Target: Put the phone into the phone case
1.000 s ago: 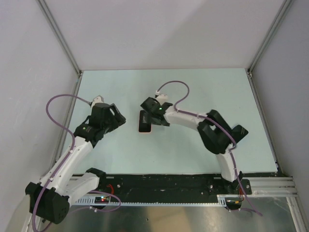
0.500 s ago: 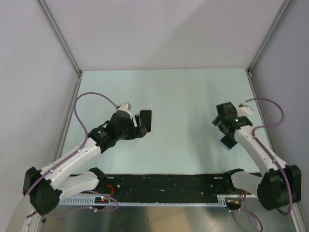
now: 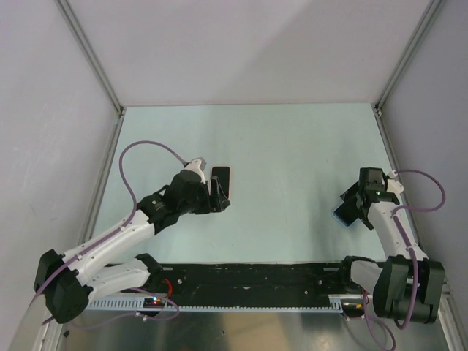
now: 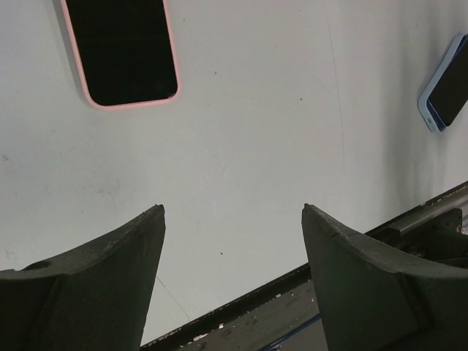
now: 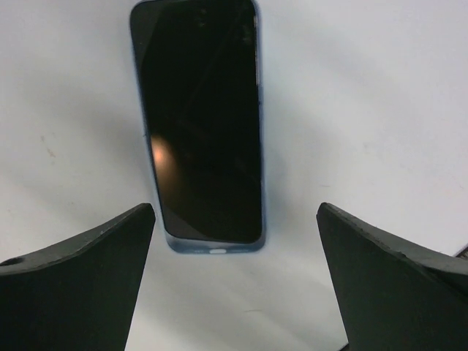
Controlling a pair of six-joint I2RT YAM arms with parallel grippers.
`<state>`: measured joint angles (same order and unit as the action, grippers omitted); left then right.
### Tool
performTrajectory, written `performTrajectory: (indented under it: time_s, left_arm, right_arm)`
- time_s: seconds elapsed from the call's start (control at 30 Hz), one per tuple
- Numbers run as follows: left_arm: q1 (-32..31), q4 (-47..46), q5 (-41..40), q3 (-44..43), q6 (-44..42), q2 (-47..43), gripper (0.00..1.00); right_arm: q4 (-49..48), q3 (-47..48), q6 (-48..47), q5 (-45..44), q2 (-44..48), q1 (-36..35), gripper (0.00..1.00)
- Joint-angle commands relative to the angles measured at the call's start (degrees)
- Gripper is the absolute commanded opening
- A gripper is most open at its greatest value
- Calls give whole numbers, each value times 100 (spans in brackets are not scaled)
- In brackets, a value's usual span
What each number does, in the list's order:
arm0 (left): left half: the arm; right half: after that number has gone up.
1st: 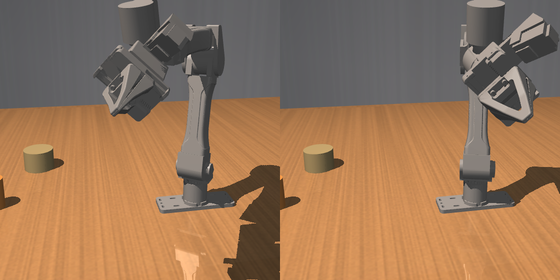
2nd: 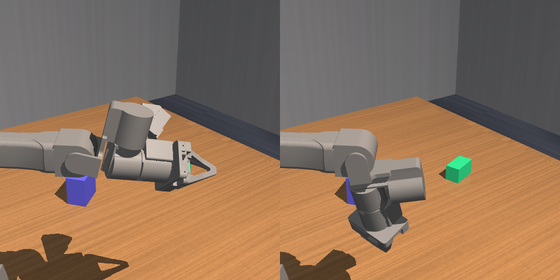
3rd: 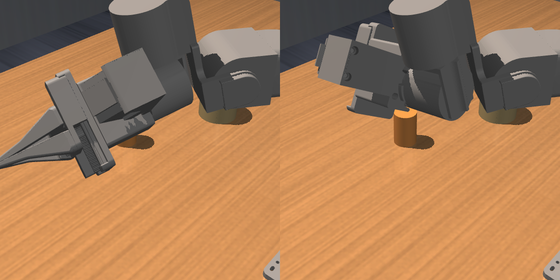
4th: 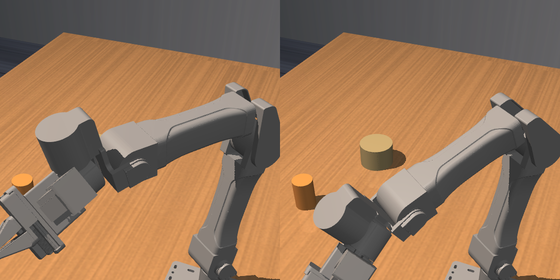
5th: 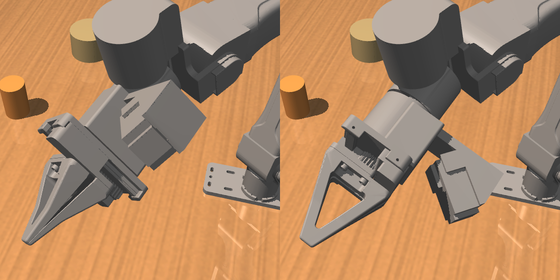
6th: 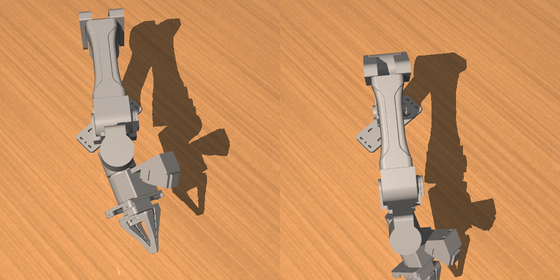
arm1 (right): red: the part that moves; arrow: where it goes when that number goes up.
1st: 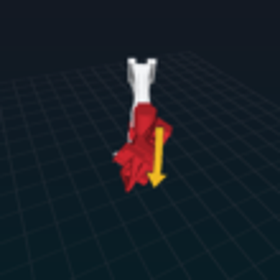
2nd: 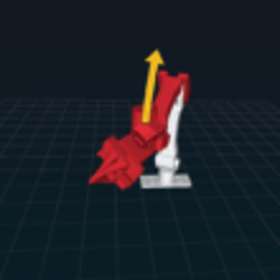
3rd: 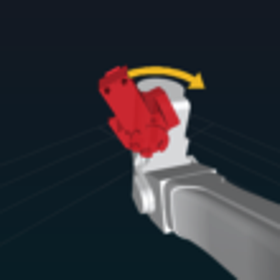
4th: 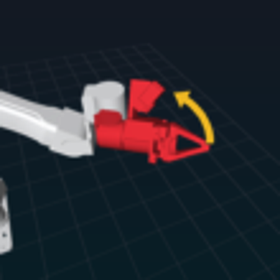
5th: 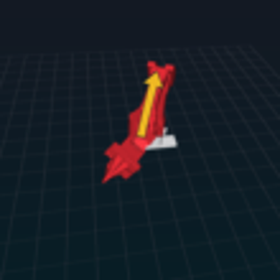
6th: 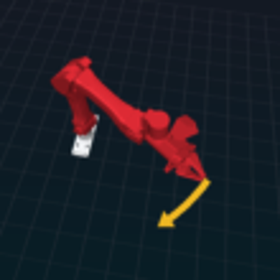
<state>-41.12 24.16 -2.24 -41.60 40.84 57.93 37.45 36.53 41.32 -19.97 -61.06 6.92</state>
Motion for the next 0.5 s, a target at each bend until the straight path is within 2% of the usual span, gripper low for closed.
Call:
performTrajectory:
  time_s: [0.0,0.47]
  left_arm:
    - [-30,-237,121,33,-137,-172,80]
    - [-32,-281,180,25,-160,-228,80]
  right_arm:
    - [-769,-22,-149,369,-281,58,99]
    - [-1177,18,164,186,-1253,93,99]
